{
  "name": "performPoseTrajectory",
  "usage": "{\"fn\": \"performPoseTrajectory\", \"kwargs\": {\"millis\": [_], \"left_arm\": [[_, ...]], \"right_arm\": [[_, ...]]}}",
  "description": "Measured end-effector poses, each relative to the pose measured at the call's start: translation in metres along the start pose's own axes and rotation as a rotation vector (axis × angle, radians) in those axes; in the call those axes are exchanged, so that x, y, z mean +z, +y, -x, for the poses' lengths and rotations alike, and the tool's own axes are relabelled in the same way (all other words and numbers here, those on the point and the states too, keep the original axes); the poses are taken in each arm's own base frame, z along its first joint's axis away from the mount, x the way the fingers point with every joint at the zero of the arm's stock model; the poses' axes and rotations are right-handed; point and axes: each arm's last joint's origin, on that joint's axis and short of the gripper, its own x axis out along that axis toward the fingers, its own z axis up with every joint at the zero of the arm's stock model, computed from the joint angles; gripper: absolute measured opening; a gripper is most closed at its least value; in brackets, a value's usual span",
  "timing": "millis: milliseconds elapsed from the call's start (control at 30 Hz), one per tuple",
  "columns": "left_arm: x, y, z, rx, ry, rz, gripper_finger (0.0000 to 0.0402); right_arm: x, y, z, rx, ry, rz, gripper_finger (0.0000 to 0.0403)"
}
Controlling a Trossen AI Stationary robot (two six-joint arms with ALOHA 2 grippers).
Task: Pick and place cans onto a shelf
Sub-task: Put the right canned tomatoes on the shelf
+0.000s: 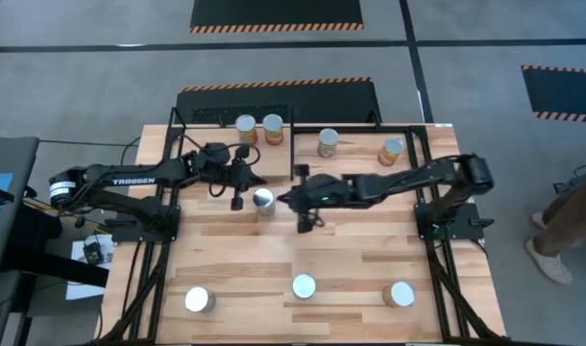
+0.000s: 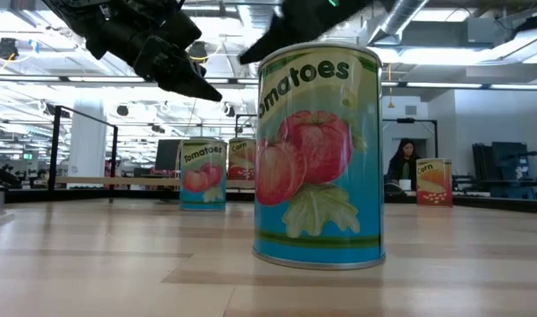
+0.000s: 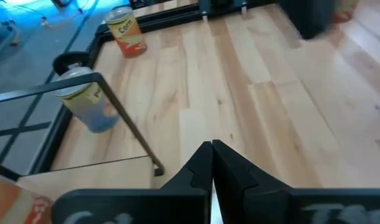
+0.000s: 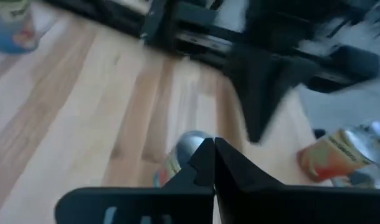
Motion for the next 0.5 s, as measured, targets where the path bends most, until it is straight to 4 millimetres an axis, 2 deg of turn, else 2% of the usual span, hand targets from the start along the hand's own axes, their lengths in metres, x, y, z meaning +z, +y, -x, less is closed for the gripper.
{"fn": "performPoseTrajectory", "kwargs": {"millis": [167,233,400,500], "left_arm": [[0.004,-0.01,-0.002,-0.029,-0.005,0.021,0.0],[0.005,-0.015,-0.003,-0.032,0.021,0.017,0.0],[0.02,-0.025,0.002,0.044,0.171,0.081,0.0001],[0.021,-0.036,0.003,0.019,0.217,0.119,0.0011]], "right_arm": [[-0.039,0.007,0.022,-0.063,-0.178,-0.068,0.0008],[-0.052,0.008,0.033,-0.068,-0.184,-0.095,0.0007],[-0.07,0.009,0.055,-0.069,-0.171,-0.179,0.0019],[-0.074,0.01,0.062,-0.08,-0.171,-0.188,0.0022]]}}
